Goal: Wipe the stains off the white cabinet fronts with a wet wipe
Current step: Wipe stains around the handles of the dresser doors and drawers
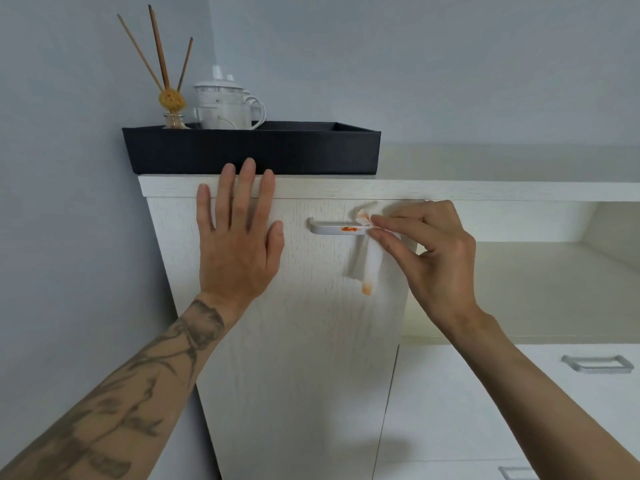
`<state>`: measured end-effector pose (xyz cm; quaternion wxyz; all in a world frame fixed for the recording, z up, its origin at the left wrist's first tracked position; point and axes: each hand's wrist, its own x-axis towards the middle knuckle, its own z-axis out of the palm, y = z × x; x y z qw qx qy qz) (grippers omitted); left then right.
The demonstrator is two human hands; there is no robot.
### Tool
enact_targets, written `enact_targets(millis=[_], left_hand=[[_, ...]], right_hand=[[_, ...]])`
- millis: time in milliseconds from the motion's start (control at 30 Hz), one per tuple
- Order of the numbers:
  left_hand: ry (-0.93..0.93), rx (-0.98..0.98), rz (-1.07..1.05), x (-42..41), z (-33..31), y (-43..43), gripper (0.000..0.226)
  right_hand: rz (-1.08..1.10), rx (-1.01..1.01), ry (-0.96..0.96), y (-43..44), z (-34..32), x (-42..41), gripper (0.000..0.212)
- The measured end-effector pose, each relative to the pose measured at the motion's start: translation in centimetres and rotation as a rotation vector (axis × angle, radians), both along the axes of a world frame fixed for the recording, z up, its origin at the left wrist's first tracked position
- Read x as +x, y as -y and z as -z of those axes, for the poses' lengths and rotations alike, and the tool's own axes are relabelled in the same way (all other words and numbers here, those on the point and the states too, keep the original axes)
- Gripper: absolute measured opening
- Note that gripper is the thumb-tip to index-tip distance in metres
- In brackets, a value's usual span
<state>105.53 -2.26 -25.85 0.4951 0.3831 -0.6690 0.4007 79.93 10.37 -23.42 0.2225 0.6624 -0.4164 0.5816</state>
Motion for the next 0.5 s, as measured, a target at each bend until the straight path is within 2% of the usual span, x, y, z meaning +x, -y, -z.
enact_targets(millis=[233,367,500], left_hand=[[-0.015,-0.006,0.018,0.0,0.1,0.3,0.064],[-0.008,-0.011,0.031,0.0,0.2,0.4,0.064],[-0.002,-0.021,0.03,0.0,0.3,0.4,0.065]], right_hand=[[-0.107,-0.017,-0.121,1.4,-0.7,1.1,0.017],[-0.06,-0.029,-0.083,1.1,-0.3,-0.2,0.014],[-0.079,-0.025,-0.086,1.9,-0.3,2.0,0.016]])
